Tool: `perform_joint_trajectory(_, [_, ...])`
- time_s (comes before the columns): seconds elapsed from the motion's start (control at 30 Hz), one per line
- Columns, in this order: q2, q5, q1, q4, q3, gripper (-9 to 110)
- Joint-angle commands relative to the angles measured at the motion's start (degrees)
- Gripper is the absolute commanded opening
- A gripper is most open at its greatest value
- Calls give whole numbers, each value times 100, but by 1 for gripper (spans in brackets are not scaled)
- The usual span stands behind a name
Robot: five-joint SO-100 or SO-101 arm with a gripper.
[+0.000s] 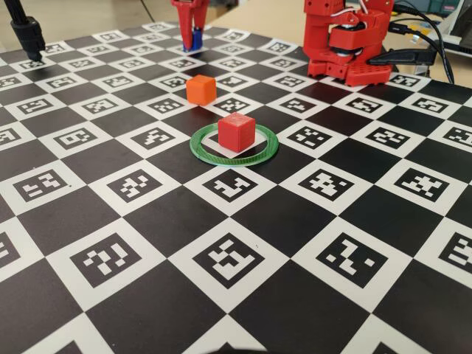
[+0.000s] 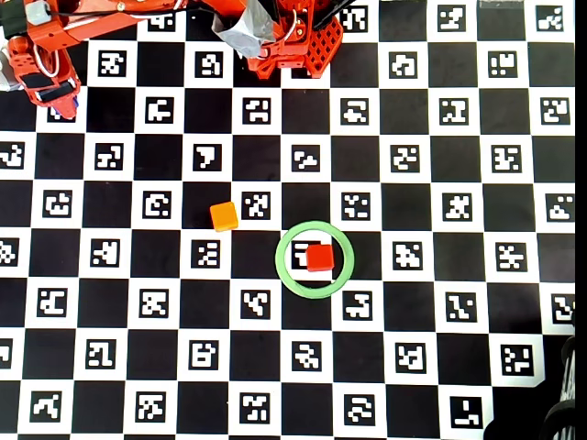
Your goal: Grab the red cube then put it in the green circle then put the blue cube on top and finally the orange cube on top
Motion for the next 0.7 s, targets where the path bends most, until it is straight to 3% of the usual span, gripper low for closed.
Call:
perform_joint_trajectory(0.0, [439, -18, -97, 97, -35, 10])
perform_joint_trajectory(0.67, [2329, 527, -677, 2153, -633, 10])
